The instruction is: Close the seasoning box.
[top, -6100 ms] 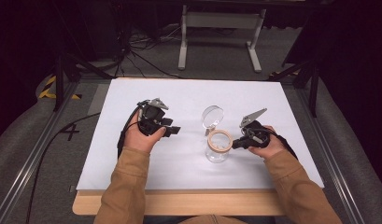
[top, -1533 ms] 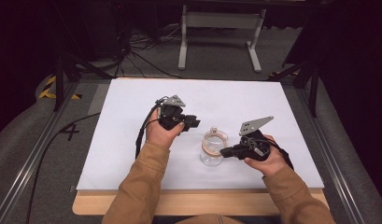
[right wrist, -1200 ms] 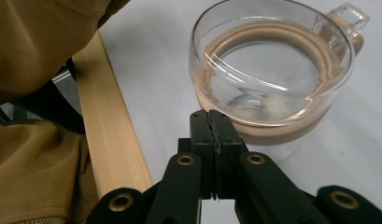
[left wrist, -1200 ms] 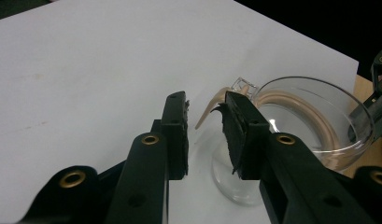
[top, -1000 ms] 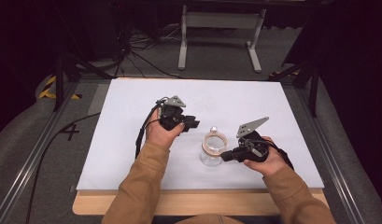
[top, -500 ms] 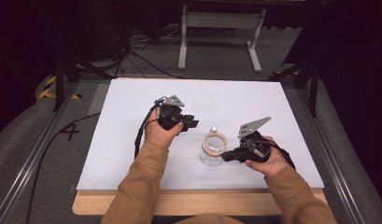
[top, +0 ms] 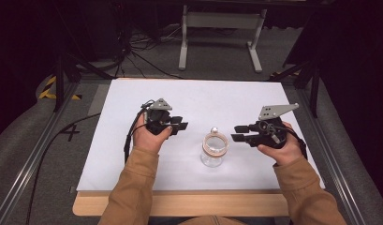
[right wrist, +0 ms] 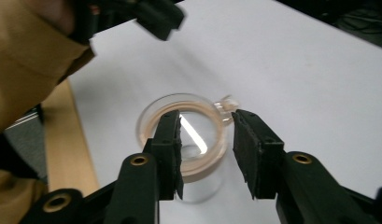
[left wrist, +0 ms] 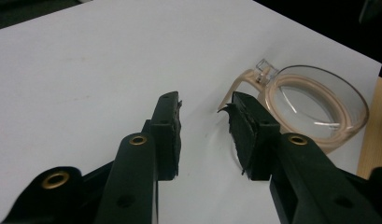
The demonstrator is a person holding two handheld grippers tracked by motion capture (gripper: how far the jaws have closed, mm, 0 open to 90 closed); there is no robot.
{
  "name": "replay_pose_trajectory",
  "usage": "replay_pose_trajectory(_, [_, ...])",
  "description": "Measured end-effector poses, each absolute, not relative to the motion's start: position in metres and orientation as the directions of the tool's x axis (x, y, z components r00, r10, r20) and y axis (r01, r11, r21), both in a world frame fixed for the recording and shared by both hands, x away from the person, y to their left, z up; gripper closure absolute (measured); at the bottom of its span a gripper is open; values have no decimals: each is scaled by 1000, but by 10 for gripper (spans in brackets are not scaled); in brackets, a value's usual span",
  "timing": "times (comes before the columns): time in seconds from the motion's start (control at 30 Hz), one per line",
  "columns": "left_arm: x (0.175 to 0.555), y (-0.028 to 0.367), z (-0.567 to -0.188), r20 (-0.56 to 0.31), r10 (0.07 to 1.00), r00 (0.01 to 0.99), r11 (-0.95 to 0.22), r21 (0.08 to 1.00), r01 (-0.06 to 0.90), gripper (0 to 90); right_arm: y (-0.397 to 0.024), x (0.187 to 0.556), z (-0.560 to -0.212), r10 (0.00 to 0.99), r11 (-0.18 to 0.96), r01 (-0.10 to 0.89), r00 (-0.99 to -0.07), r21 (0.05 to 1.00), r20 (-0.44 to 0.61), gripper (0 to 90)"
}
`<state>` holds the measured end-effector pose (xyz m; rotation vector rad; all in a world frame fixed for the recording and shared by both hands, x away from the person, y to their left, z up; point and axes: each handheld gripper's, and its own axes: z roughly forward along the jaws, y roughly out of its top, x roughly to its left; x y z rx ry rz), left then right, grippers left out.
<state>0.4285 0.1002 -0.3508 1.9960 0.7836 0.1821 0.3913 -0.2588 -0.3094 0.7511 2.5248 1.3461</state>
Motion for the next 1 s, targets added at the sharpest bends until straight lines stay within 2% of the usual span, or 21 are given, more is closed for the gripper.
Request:
replay_pose_trajectory(0.17, [424,118,-353,-181,634,752,-323,821,470,619,-278,409,-307,584,414,365,-810,834,64,527])
replay_pose_trajectory(0.53, [431,147,-369,-172,702,691,-298,810,504,584,-329,445,-330,735,368,438,-678,820,33,460])
replay_pose_trajectory(0.67, [436,150,-375,-169,714,680,-301,802,515,579,-337,452,-340,749,368,463,-662,806,38,446])
replay_pose_trajectory(0.77, [440,150,-381,-160,724,671,-320,784,532,580,-348,464,-367,754,366,508,-653,779,71,449])
replay_pose_trajectory(1.0, [448,150,-394,-169,723,670,-328,769,549,580,-358,473,-397,763,375,543,-642,752,83,467])
